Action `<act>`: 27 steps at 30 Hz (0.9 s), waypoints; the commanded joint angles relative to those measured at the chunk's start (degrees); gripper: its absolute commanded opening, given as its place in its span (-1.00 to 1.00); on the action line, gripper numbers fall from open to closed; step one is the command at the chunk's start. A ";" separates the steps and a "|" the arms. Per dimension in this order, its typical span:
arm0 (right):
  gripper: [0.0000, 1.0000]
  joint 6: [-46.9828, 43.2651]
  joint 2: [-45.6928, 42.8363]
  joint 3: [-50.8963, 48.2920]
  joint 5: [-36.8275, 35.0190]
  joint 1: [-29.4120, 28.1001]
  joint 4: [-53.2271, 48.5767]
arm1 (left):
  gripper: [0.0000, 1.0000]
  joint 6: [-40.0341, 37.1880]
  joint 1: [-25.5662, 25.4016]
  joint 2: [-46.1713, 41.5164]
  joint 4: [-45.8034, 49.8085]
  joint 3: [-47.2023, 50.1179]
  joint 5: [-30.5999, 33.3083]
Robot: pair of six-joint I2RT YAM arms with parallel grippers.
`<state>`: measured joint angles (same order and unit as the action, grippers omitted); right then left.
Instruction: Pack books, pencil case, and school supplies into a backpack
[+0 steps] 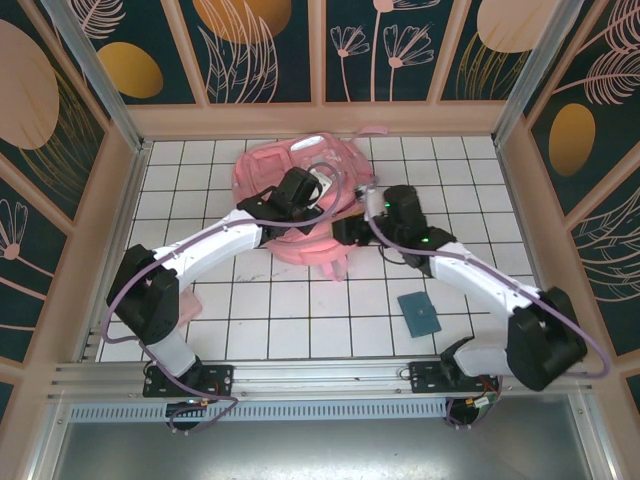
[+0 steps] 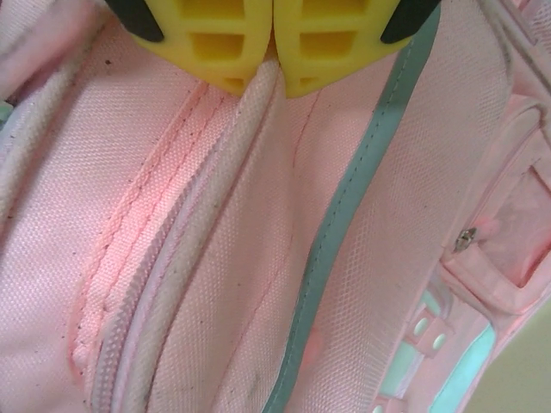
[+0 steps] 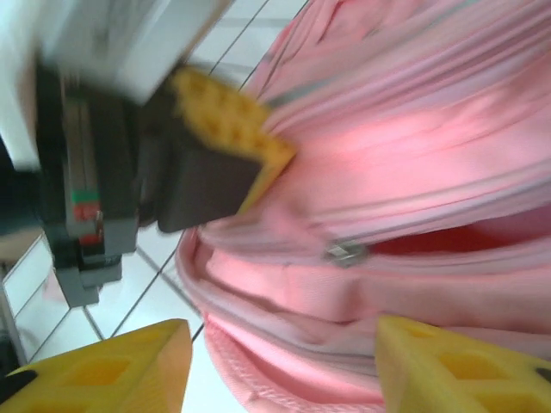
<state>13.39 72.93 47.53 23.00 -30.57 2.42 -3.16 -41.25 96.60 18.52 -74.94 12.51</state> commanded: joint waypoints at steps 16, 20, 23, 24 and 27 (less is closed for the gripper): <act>0.15 36.68 16.55 12.19 19.42 9.80 3.68 | -1.00 -0.35 0.01 -13.07 -14.25 10.81 -1.90; 0.10 39.32 18.89 13.29 21.92 7.60 6.57 | -1.00 0.62 -0.05 -12.93 -14.90 11.00 -2.47; -0.04 42.35 19.88 12.78 23.09 6.12 10.89 | -1.00 2.67 -0.03 -12.81 -14.62 10.71 -2.23; -0.14 43.39 19.84 12.42 22.99 5.77 12.63 | -0.98 3.88 0.03 -13.04 -14.30 10.61 -1.61; -0.40 47.16 19.86 11.31 22.46 4.67 18.64 | -0.63 9.89 -0.04 -14.76 -12.35 10.65 1.42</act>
<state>55.18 92.40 58.70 42.15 -23.88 11.68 -0.58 -40.99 86.41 12.36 -62.87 12.38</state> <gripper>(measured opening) 0.319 0.172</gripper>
